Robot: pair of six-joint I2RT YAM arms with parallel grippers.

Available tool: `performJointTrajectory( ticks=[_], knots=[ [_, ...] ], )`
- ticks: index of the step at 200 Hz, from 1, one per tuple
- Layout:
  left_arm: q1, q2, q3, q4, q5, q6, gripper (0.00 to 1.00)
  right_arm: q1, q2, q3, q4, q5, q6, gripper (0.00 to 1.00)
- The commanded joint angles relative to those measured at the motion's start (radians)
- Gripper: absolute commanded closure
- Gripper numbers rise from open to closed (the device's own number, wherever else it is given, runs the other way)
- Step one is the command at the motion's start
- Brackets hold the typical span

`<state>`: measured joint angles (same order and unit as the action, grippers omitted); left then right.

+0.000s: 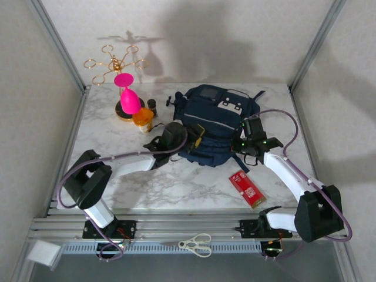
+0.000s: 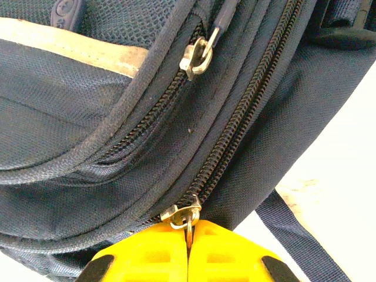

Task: Pack the student bag
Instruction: Zip the student bag at the top-center of the table.

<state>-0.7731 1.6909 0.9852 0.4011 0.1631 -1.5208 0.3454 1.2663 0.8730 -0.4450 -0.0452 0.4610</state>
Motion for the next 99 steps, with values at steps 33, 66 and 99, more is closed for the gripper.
performJointTrajectory(
  ticks=[33,66,99],
  knots=[
    [-0.112,0.171,0.175,-0.002,-0.113,-0.153,0.48,0.004,0.002,-0.014,0.034,0.011,-0.003,1.00],
    [-0.138,0.224,0.222,-0.046,-0.186,-0.191,0.54,0.005,0.005,-0.005,0.031,0.024,0.002,1.00],
    [-0.118,0.224,0.265,-0.126,-0.274,-0.151,0.76,0.002,0.002,-0.009,0.013,0.065,0.006,1.00]
  ],
)
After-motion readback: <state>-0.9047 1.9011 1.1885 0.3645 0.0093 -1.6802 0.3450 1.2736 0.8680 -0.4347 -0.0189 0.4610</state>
